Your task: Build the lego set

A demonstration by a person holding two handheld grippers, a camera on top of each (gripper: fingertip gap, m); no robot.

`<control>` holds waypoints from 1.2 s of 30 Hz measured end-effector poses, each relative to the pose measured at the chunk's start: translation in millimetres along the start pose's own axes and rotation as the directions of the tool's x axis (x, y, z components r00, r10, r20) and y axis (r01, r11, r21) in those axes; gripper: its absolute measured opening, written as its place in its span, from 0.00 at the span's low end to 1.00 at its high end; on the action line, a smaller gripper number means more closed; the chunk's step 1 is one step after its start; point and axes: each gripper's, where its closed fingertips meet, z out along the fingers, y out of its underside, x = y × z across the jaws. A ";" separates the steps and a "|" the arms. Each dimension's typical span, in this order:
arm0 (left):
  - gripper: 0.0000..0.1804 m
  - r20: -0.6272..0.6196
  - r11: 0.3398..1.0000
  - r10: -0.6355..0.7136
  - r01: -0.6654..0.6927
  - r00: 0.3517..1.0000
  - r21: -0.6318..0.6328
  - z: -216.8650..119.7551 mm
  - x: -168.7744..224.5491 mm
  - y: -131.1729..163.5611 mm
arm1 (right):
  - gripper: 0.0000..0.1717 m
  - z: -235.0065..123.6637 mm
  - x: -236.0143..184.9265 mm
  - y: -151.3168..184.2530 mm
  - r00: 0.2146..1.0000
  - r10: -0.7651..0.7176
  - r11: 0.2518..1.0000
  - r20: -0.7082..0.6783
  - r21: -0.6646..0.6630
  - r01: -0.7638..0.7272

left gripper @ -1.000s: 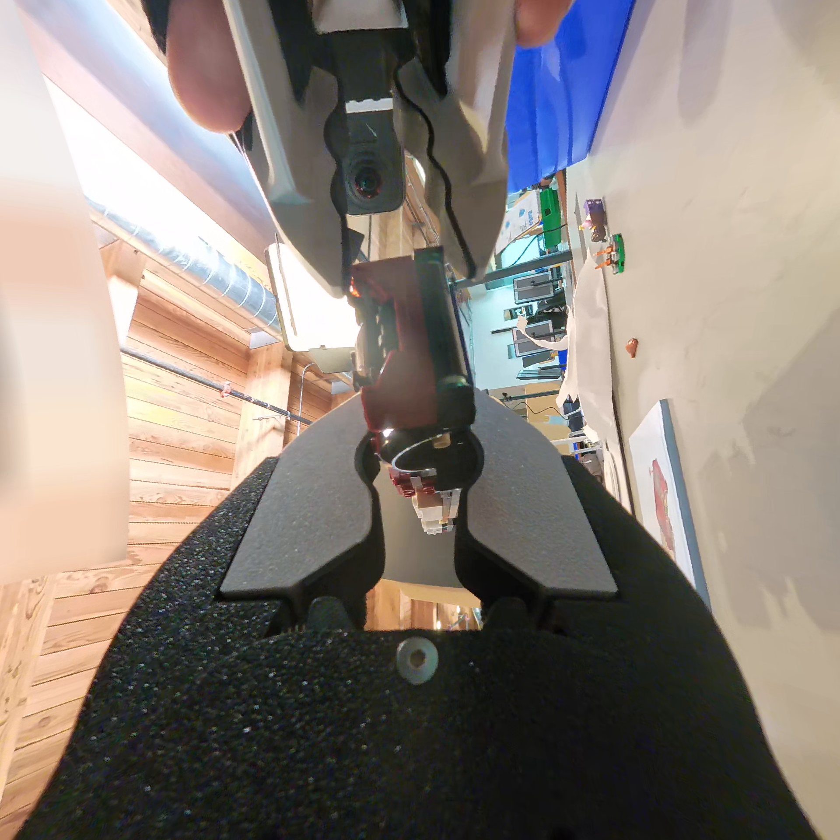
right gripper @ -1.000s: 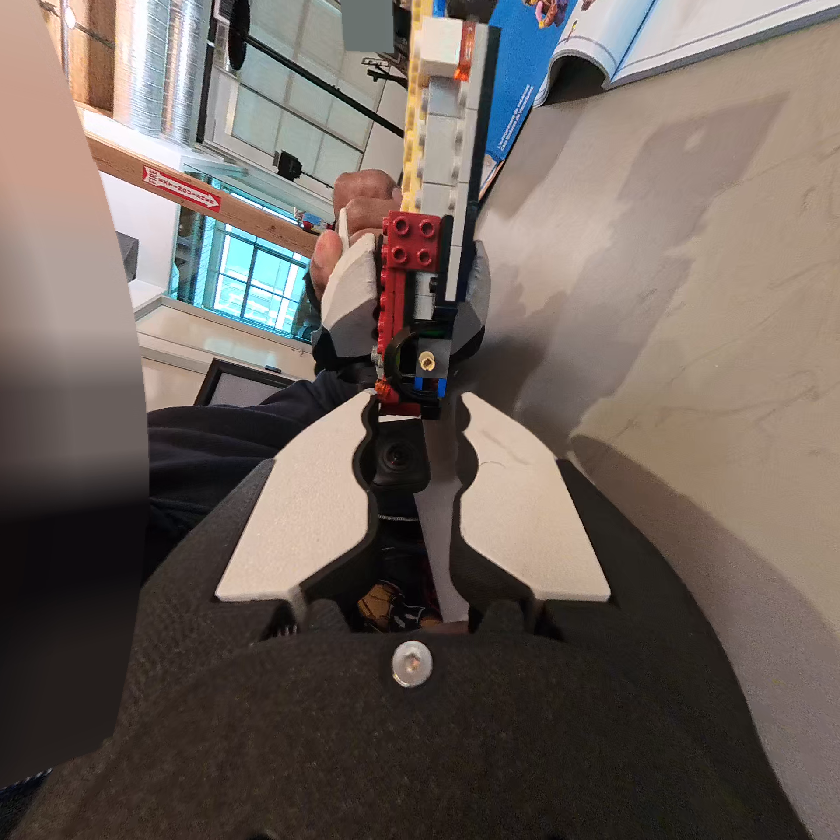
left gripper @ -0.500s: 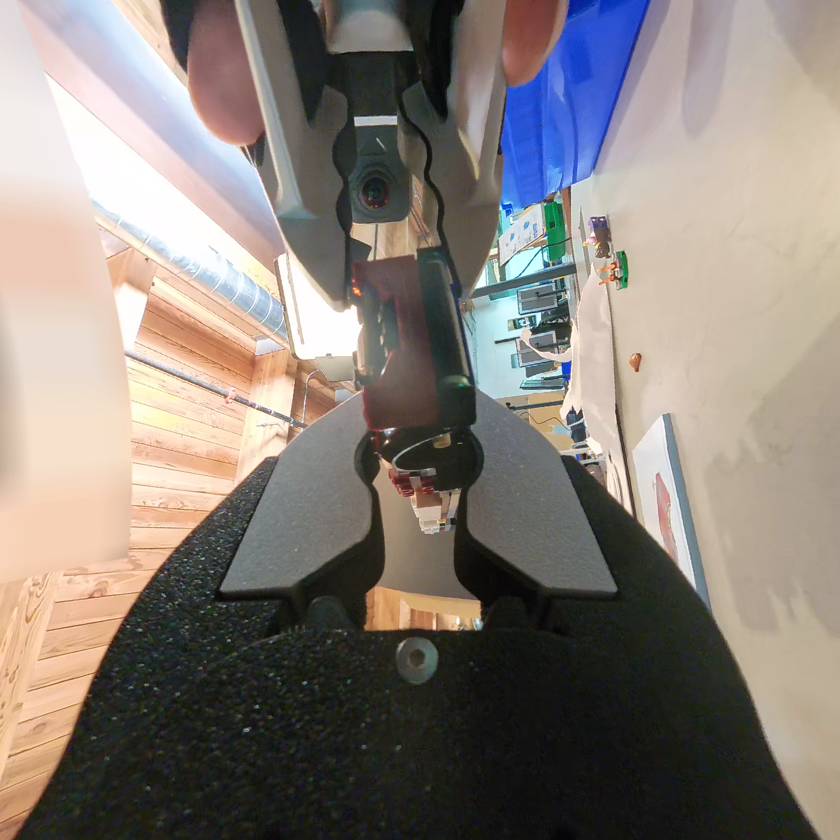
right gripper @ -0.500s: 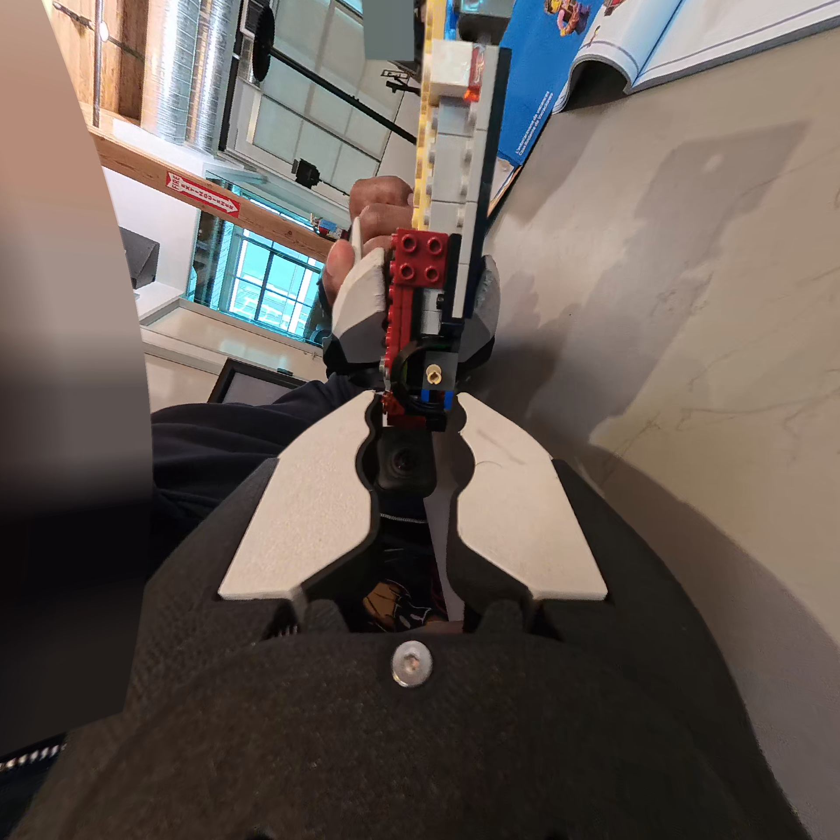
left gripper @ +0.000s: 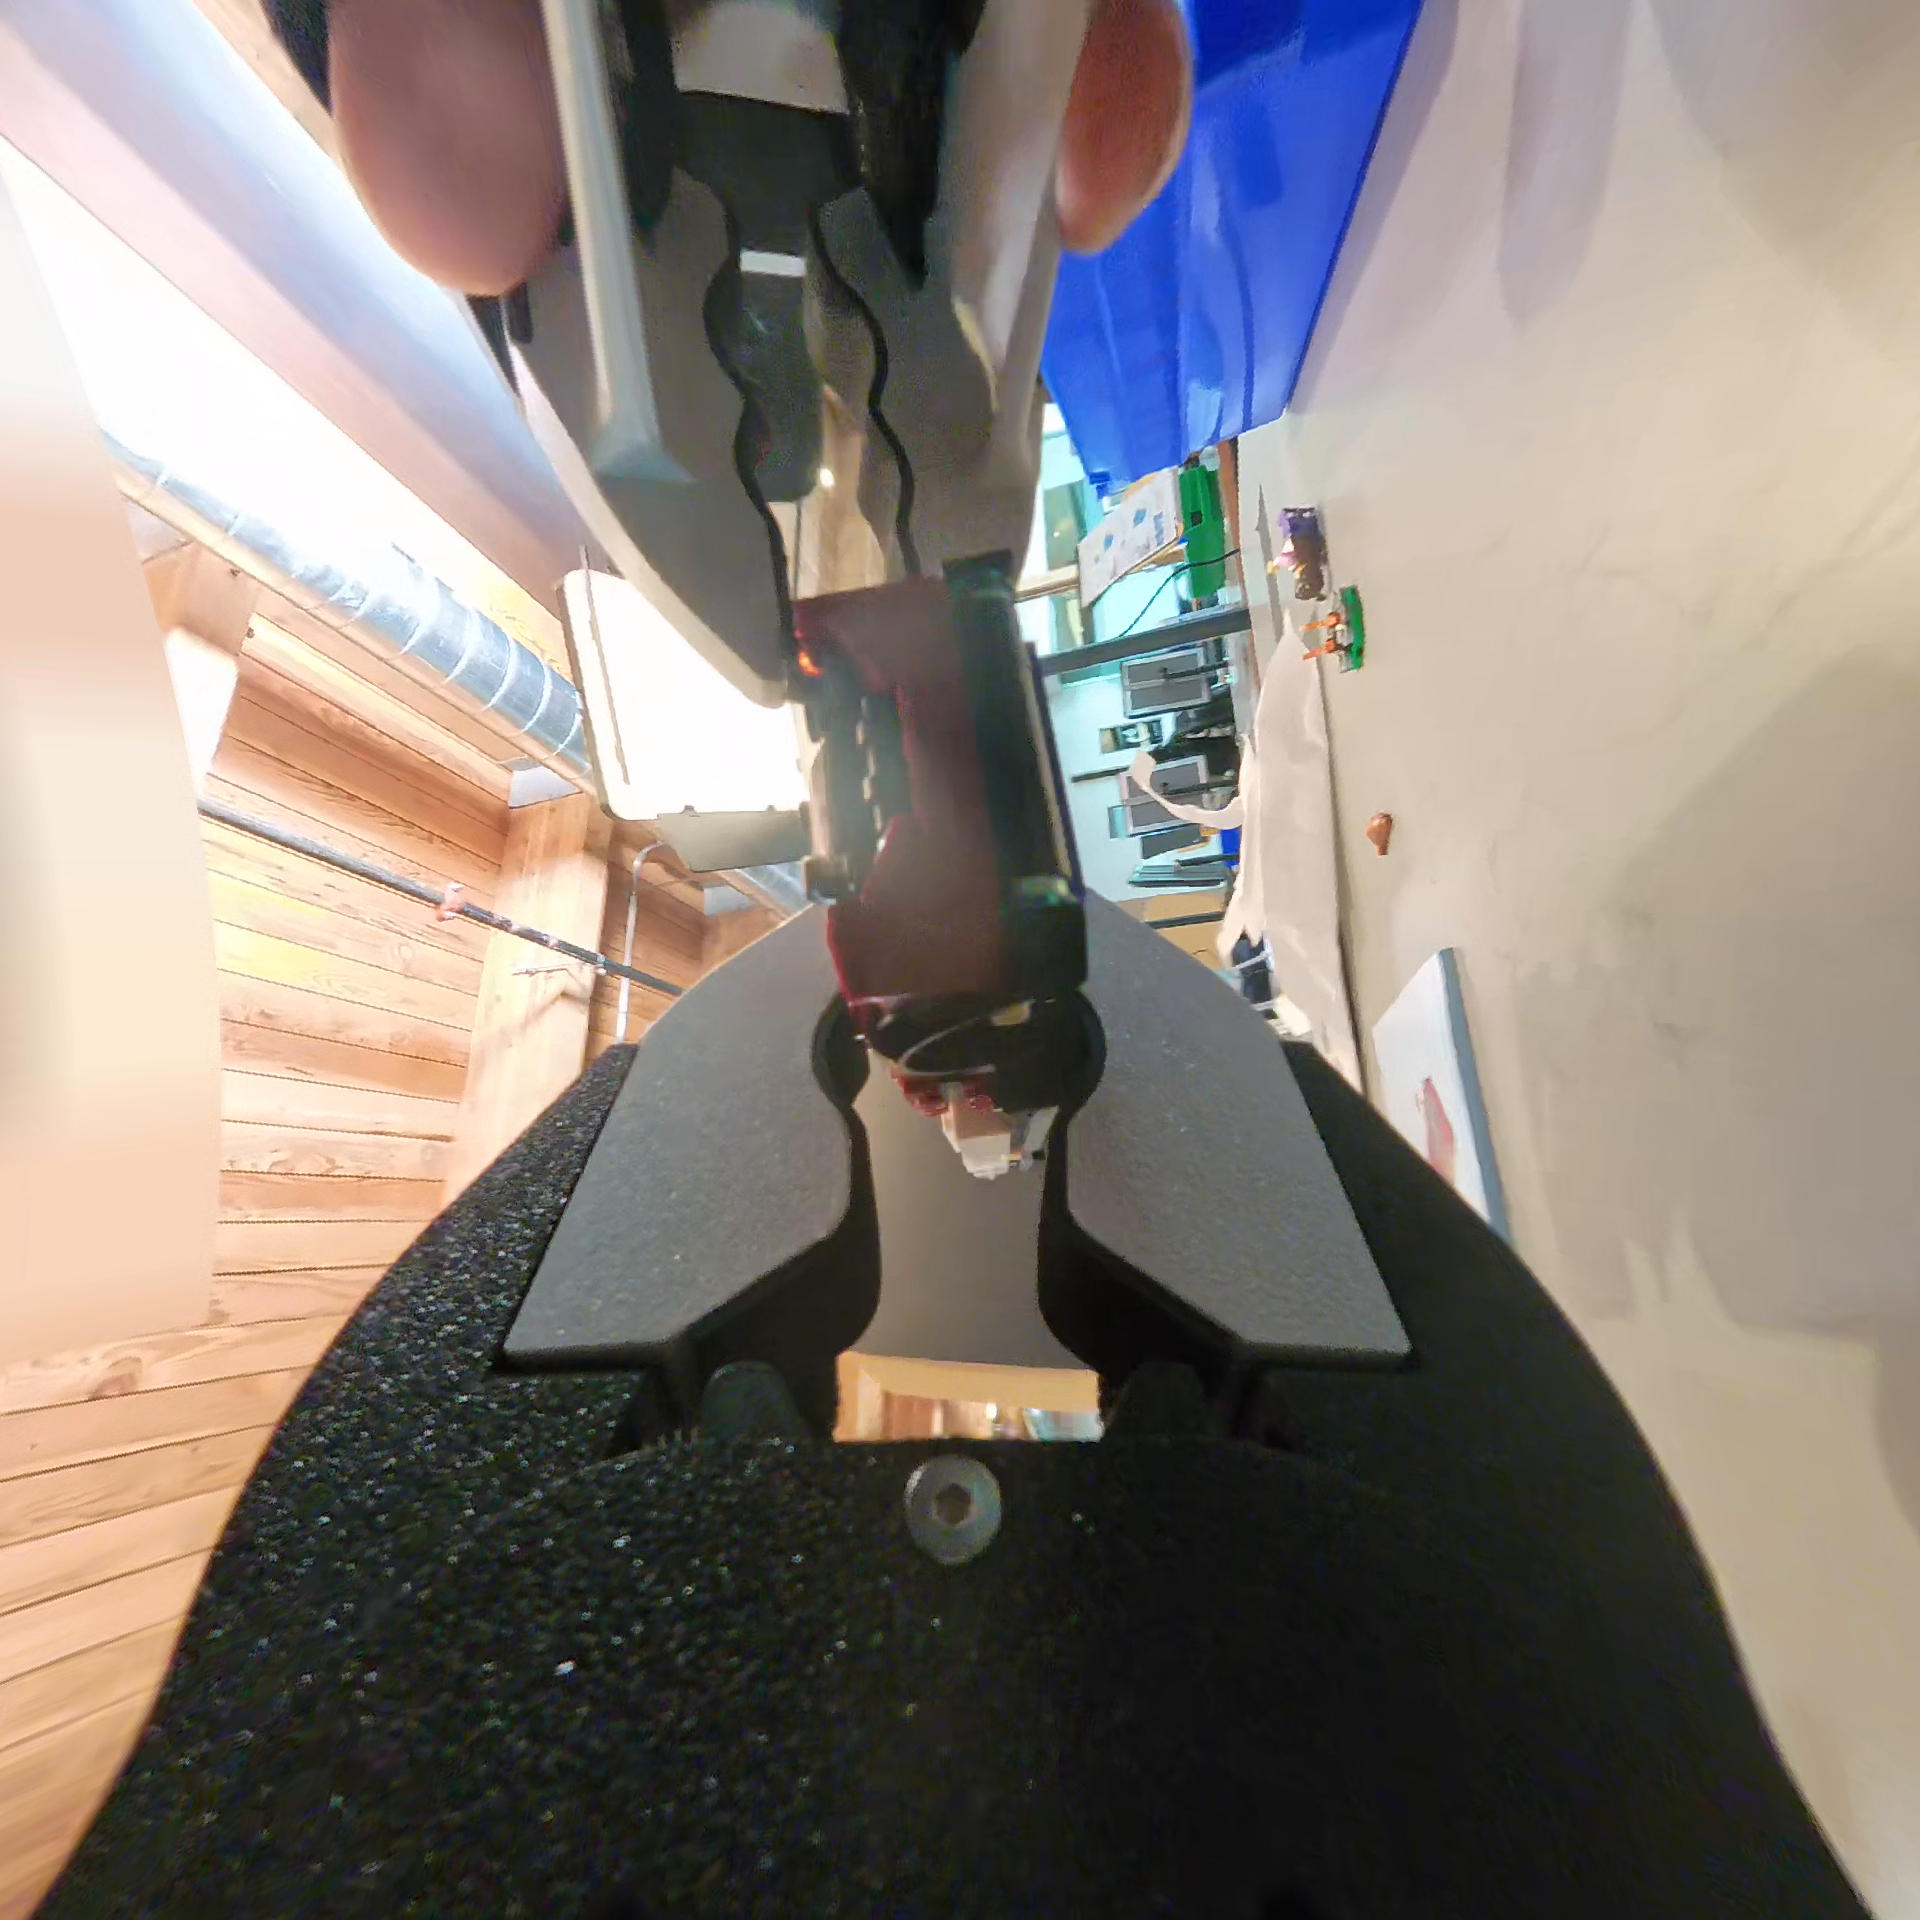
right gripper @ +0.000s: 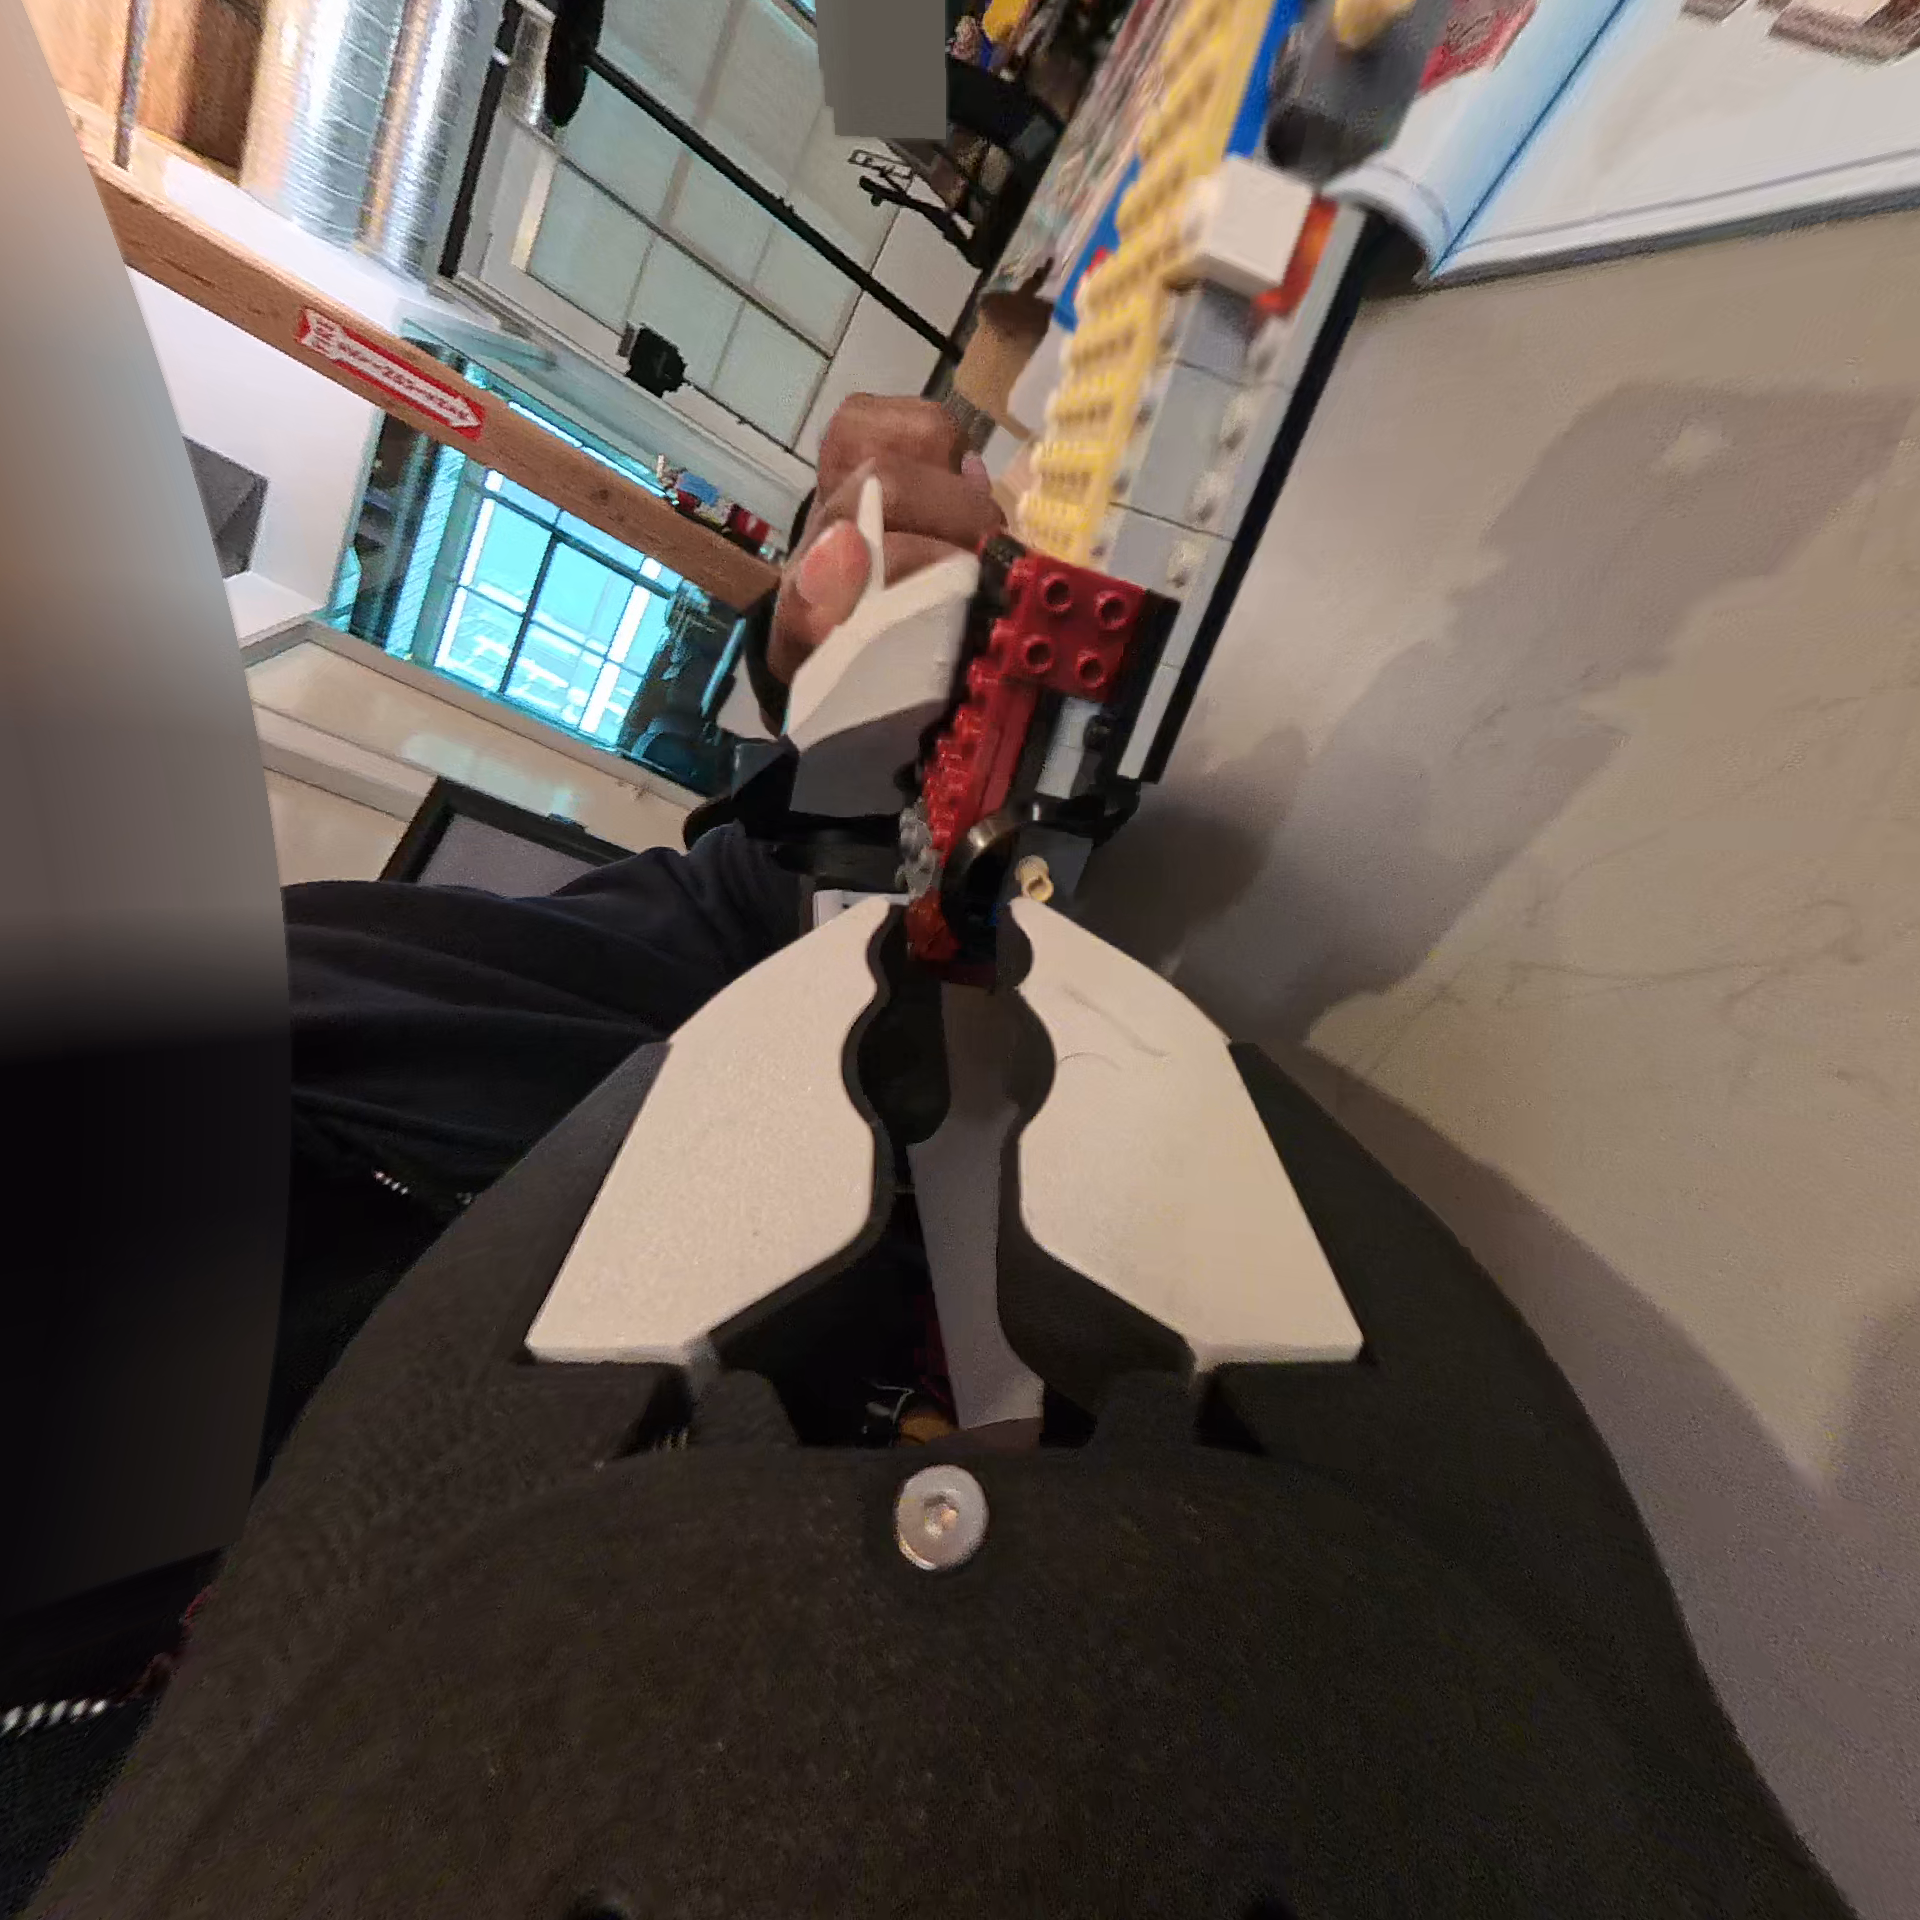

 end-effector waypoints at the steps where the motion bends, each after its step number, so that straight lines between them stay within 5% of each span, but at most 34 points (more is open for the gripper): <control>1: 0.18 -0.007 1.000 -0.022 0.022 1.000 0.001 0.7 0.8 0.0 | 0.09 -0.5 0.0 -0.6 1.000 -0.005 1.000 -0.004 -0.003 0.005; 14: 0.18 -0.060 0.986 -0.166 0.167 0.984 -0.002 2.9 8.0 3.1 | 0.20 -9.5 -1.5 -13.6 0.999 -0.033 0.993 -0.007 0.110 0.033; 19: 0.18 -0.117 0.948 -0.317 0.320 0.941 0.008 2.2 12.9 7.0 | 0.20 -18.0 -0.9 -20.4 0.961 -0.261 0.953 -0.087 0.138 0.271; 22: 0.18 -0.156 0.897 -0.434 0.442 0.887 0.015 1.1 14.4 11.3 | 0.20 -22.6 -4.1 -25.5 0.828 -0.527 0.829 -0.193 0.099 0.550; 25: 0.18 -0.245 0.809 -0.559 0.586 0.792 0.049 -2.0 17.8 9.2 | 0.20 -21.5 -12.5 -27.2 0.537 -0.802 0.561 -0.261 -0.021 0.827; 28: 0.18 -0.321 0.727 -0.622 0.679 0.714 0.101 -7.0 16.7 2.9 | 0.21 -12.4 -20.1 -25.7 0.262 -0.939 0.296 -0.222 -0.137 0.945; 31: 0.18 -0.383 0.642 -0.670 0.756 0.636 0.131 -10.2 10.7 -1.5 | 0.22 -1.1 -31.0 -26.5 0.171 -0.975 0.191 -0.139 -0.145 0.971; 36: 0.18 -0.463 0.465 -0.742 0.869 0.485 0.166 -17.1 -5.4 -2.7 | 0.22 13.9 -48.3 -38.4 0.124 -0.988 0.135 -0.087 -0.131 0.982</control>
